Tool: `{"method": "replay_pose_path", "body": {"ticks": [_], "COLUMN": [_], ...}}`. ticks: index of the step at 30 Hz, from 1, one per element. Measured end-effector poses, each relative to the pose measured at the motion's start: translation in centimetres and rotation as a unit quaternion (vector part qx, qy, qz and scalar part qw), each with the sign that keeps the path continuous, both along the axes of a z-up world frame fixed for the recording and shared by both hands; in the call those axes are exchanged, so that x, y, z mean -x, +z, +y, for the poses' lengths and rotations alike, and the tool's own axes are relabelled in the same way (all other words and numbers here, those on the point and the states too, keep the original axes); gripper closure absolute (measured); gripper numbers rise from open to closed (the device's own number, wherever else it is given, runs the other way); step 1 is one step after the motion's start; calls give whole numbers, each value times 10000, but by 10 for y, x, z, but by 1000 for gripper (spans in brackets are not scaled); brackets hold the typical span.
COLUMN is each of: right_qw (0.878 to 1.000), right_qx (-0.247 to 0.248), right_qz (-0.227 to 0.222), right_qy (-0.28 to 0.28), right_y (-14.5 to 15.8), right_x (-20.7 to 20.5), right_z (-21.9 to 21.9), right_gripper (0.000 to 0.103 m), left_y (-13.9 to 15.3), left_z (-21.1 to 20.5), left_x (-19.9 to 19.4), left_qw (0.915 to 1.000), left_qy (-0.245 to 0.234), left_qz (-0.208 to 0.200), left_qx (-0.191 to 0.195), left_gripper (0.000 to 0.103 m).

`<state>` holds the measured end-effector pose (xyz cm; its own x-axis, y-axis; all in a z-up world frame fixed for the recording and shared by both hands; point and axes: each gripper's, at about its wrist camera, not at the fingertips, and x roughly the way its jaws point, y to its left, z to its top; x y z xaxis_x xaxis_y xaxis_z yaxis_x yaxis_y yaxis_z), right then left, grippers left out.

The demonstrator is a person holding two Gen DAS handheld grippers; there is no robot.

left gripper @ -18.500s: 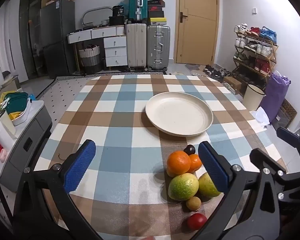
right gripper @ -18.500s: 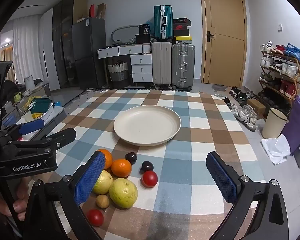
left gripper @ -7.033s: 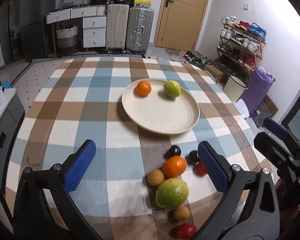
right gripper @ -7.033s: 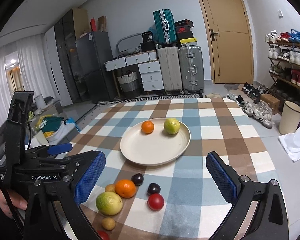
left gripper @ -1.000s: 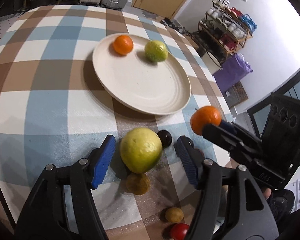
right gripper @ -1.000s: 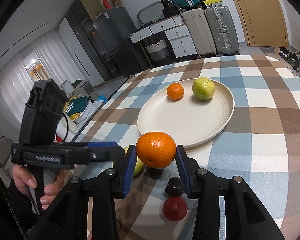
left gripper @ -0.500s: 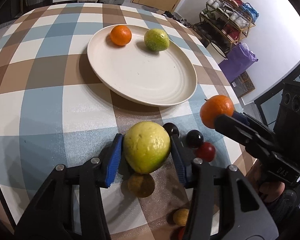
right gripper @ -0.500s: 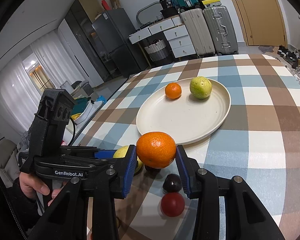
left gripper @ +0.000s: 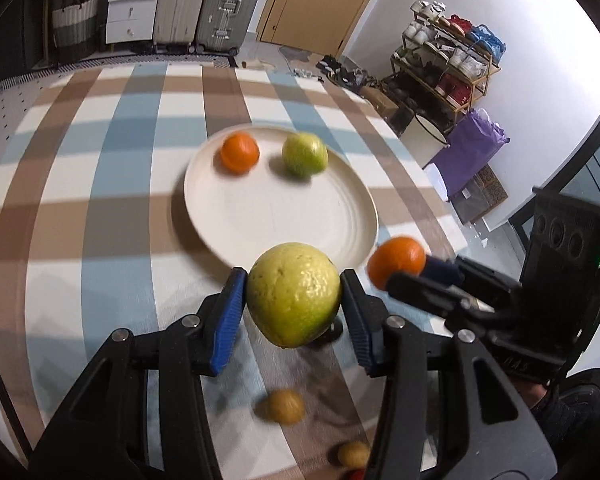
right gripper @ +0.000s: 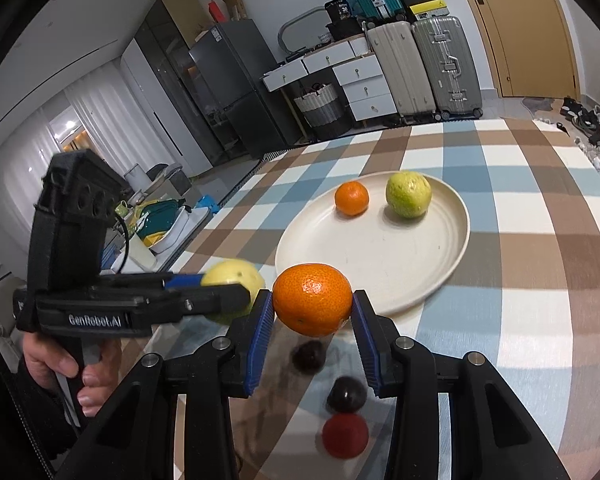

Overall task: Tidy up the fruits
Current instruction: 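Lower the yellow-green fruit onto the plate with left gripper while right gripper releases the small orange there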

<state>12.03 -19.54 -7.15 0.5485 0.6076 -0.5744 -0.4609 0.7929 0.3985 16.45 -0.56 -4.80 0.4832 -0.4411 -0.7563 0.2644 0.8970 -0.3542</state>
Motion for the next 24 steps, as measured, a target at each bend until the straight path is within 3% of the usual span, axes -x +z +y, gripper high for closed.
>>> {"method": "replay_pose_path", "body": {"ticks": [8,24], "right_qw": [9999,9984], "right_qx": [40,471], "right_qz": [77,299], "right_qy": [-85,-27], "right_y": [-1,-17], "right_x": [-27,-96], "right_z": [-4,19], "right_gripper": [63,63], "left_y": [4,-40], "left_z": [-6,7], "left_x": [-47,-122], "left_qw": [9999,9980], "left_qy": [-1,461], "left_qz": [-14,342], "left_qx": [150,252], "left_gripper": [59,58]}}
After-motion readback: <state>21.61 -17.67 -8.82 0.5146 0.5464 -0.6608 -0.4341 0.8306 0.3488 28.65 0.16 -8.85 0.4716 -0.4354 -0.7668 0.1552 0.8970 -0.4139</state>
